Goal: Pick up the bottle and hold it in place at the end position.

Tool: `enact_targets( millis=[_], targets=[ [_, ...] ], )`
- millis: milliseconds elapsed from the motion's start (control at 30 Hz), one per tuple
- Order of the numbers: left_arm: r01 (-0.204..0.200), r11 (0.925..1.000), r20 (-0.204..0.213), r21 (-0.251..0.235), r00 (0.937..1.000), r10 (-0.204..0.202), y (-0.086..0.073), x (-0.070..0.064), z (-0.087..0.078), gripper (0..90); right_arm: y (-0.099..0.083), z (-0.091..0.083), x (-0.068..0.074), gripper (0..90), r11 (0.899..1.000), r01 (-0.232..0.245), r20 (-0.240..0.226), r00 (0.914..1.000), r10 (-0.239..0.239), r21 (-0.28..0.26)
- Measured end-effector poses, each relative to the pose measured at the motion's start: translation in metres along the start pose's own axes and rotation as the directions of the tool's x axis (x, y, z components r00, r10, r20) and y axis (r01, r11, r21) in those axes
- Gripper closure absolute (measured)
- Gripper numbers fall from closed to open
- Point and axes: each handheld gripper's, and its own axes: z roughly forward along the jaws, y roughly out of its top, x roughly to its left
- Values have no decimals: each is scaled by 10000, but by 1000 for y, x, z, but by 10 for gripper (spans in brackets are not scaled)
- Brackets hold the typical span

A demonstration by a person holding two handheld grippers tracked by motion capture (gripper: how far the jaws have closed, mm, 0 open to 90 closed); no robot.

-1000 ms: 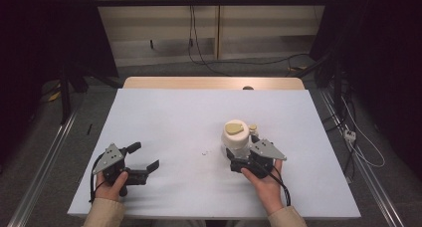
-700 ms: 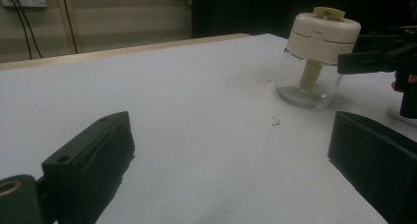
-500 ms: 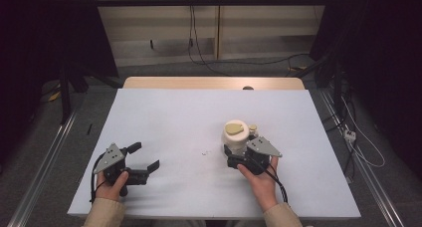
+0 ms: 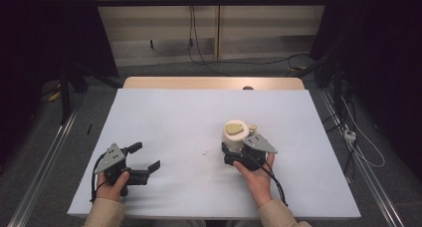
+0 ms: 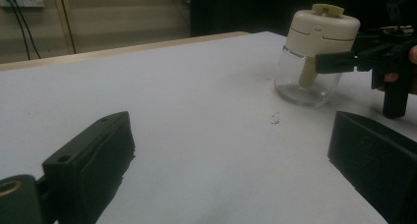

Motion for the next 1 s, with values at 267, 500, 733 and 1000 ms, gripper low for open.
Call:
enact_targets(
  millis=[267,500,733,1000],
  targets=[
    [10,10000,15,-4,10000,-10,0,0,0,30,0,3,1,41,9999,-96,81,9999,97,-88],
    [-83,9999,34,65,10000,83,0,0,1,30,1,9,2,34,9996,-217,141,9997,220,-178],
    [-57,10000,47,55,10000,57,0,-1,2,30,2,13,1,47,9992,-316,158,9994,319,-229],
    [-199,9998,-81,-32,9998,198,1,0,1,34,3,14,0,53,9986,-328,71,9994,331,-414]
  ],
)
